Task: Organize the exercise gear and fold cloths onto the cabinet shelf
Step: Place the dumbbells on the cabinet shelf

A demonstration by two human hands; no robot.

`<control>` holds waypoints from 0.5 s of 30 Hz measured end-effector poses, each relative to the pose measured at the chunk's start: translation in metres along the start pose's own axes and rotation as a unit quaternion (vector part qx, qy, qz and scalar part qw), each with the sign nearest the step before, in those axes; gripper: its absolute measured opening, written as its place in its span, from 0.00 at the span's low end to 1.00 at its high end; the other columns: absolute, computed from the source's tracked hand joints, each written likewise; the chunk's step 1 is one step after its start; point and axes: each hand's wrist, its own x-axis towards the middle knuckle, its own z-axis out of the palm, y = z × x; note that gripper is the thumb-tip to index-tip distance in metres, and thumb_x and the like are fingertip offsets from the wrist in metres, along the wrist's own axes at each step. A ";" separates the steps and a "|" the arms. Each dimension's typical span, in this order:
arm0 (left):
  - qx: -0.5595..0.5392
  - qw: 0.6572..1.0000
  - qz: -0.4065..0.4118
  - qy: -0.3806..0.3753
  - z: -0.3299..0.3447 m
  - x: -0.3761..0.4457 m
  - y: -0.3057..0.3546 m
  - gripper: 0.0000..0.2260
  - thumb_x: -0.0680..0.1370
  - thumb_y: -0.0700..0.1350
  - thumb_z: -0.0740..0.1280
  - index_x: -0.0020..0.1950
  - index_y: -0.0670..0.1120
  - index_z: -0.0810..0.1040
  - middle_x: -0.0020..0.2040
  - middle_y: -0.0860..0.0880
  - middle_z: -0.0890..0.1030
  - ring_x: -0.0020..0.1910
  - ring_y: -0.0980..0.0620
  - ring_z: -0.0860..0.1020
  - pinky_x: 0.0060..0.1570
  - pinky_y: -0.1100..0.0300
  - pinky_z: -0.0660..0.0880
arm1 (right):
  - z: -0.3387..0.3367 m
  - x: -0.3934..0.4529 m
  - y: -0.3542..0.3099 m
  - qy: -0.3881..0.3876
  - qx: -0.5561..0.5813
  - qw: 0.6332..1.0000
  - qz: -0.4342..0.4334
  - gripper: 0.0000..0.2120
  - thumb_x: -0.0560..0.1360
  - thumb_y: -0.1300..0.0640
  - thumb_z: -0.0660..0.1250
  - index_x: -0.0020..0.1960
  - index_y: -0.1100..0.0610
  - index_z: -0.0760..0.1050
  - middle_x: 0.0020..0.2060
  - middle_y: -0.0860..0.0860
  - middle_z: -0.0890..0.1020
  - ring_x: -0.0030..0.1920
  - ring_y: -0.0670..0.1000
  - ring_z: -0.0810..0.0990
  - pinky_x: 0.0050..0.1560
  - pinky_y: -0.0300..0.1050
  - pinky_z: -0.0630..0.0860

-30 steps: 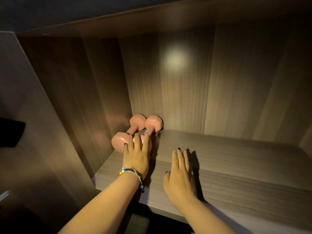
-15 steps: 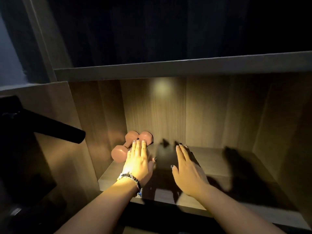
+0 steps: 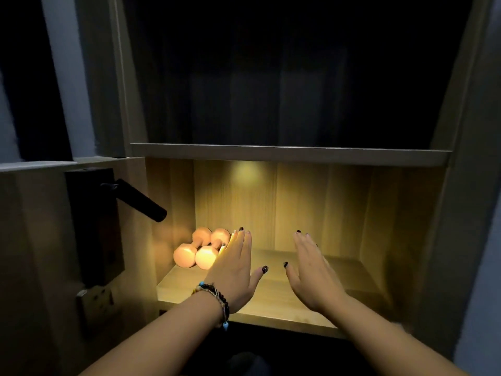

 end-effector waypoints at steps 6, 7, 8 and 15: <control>-0.041 0.999 0.017 0.013 -0.019 -0.017 0.023 0.35 0.81 0.62 0.50 0.78 0.44 0.38 0.80 0.48 0.41 0.78 0.51 0.40 0.77 0.55 0.46 | -0.033 -0.035 0.007 0.021 -0.024 0.999 -0.017 0.33 0.80 0.45 0.57 0.78 0.50 0.44 0.78 0.46 0.49 0.77 0.47 0.45 0.73 0.45 0.50; -0.051 0.998 0.021 0.013 -0.020 -0.018 0.026 0.35 0.81 0.62 0.50 0.78 0.44 0.38 0.79 0.48 0.40 0.78 0.52 0.40 0.77 0.55 0.46 | -0.038 -0.040 0.010 0.020 -0.029 0.999 -0.019 0.33 0.80 0.45 0.57 0.78 0.50 0.44 0.78 0.46 0.49 0.77 0.46 0.44 0.72 0.45 0.49; -0.062 0.998 0.025 0.011 -0.021 -0.019 0.028 0.35 0.81 0.62 0.50 0.78 0.45 0.37 0.79 0.49 0.39 0.78 0.52 0.39 0.76 0.55 0.46 | -0.044 -0.045 0.013 0.018 -0.035 0.999 -0.019 0.33 0.80 0.45 0.57 0.78 0.50 0.44 0.78 0.46 0.48 0.77 0.46 0.44 0.72 0.44 0.48; -0.134 0.988 0.079 0.016 -0.010 -0.005 0.055 0.35 0.81 0.62 0.49 0.78 0.47 0.36 0.79 0.52 0.38 0.75 0.59 0.35 0.74 0.61 0.42 | -0.077 -0.075 0.044 0.007 -0.091 0.996 -0.019 0.34 0.80 0.43 0.56 0.78 0.50 0.42 0.78 0.45 0.44 0.76 0.43 0.39 0.71 0.41 0.44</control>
